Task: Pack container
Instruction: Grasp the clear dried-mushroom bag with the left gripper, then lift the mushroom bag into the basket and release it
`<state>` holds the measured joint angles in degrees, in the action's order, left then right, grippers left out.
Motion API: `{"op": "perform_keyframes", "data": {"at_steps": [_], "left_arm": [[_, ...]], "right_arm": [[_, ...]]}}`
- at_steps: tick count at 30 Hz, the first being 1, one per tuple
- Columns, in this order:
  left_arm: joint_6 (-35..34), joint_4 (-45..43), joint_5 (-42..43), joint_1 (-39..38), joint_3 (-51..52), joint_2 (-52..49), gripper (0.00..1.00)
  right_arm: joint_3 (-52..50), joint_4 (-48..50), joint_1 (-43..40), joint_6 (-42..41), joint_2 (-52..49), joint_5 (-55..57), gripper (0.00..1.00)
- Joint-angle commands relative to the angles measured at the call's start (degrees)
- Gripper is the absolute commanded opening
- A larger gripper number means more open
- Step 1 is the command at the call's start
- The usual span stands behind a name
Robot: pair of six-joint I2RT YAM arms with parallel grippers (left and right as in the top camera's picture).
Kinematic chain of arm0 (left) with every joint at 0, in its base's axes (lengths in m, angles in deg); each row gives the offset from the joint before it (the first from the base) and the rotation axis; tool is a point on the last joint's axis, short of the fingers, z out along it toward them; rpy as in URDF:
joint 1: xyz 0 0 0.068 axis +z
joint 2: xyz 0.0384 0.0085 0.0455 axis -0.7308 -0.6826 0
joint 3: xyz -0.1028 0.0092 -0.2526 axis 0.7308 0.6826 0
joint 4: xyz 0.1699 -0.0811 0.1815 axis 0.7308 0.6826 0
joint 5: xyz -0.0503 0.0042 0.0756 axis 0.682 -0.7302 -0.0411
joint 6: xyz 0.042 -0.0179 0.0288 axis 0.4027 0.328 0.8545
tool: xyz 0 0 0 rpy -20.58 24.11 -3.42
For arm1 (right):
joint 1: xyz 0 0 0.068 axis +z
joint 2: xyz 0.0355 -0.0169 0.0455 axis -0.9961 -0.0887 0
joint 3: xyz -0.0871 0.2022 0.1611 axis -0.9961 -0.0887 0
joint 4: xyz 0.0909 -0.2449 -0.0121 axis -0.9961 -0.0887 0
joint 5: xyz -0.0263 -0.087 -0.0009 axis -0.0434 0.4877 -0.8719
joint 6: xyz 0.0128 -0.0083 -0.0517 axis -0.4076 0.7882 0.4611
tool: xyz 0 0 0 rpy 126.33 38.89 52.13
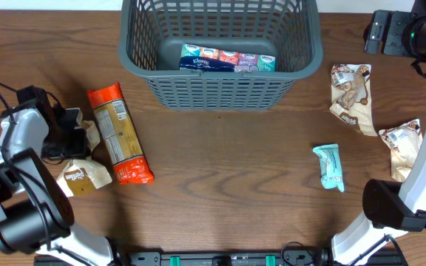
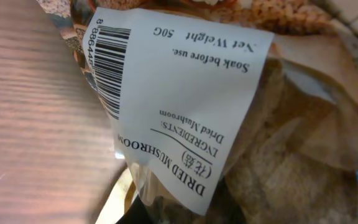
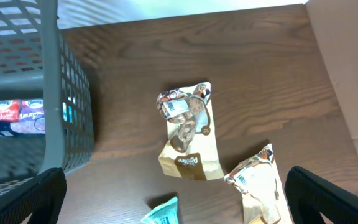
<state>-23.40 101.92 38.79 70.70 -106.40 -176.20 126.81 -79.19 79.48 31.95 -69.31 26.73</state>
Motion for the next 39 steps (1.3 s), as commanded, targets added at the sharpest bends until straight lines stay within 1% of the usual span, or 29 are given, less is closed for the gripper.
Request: {"op": "perform_keyframes", "data": {"at_steps": [1,3,6,8,10,14,17,19,22,25,28,31,33,34,39], "left_arm": [[-2.54,2.6,1.03,-1.36,-5.38,6.38,0.06],[-4.46,6.01,1.03,-1.88,-8.55,8.57,0.06],[-5.86,13.33,1.6,-2.6,-16.31,10.58,0.06],[-6.03,17.81,4.15,-3.28,-23.19,11.1,0.06],[-7.82,21.44,5.4,-4.57,-31.89,11.04,0.06],[-8.39,23.26,5.53,-9.57,-48.0,10.99,0.06],[-7.34,21.68,5.49,-15.23,-58.95,10.56,0.06],[-5.73,19.78,5.49,-19.15,-64.43,9.86,0.06],[-0.85,15.8,5.51,-25.35,-68.81,8.83,0.06],[5.4,11.69,6.43,-31.23,-69.02,7.63,0.06],[15.39,9.29,10.08,-36.61,-69.02,4.7,0.06],[28.52,8.17,10.43,-41.27,-69.0,0.39,0.06],[36.17,8.17,10.38,-43.08,-69.0,-2.56,0.06],[38.16,7.98,10.36,-43.52,-69.0,-4.13,0.06],[37.77,7.74,9.92,-43.69,-69.0,-11.82,0.06]], "right_arm": [[0.07,-0.17,0.26,0.7,-0.13,0.0,0.99],[0.07,-0.2,0.26,0.7,-0.13,-0.02,0.99],[0.07,-0.15,0.28,0.7,-0.13,0.0,0.99],[0.07,-0.13,0.26,0.72,-0.13,0.0,0.99],[0.07,-0.11,0.26,0.7,-0.13,-0.02,0.99],[0.07,-0.07,0.26,0.81,-0.13,0.02,0.99],[0.07,0.26,0.26,1.18,-0.13,0.0,0.99],[0.07,0.26,0.26,1.18,-0.13,0.0,0.99],[0.07,0.28,0.26,1.16,-0.13,0.0,0.99],[0.07,0.37,0.26,1.36,-0.13,0.0,0.99],[0.07,0.31,0.26,1.86,-0.13,0.0,0.99],[0.07,0.22,0.26,1.97,-0.13,-0.02,0.99],[0.07,-0.02,0.26,1.99,-0.13,-0.02,0.99],[0.07,-0.22,0.26,1.99,-0.13,-0.02,0.99],[0.07,-0.79,0.26,1.97,-0.13,-0.02,0.99]]}}
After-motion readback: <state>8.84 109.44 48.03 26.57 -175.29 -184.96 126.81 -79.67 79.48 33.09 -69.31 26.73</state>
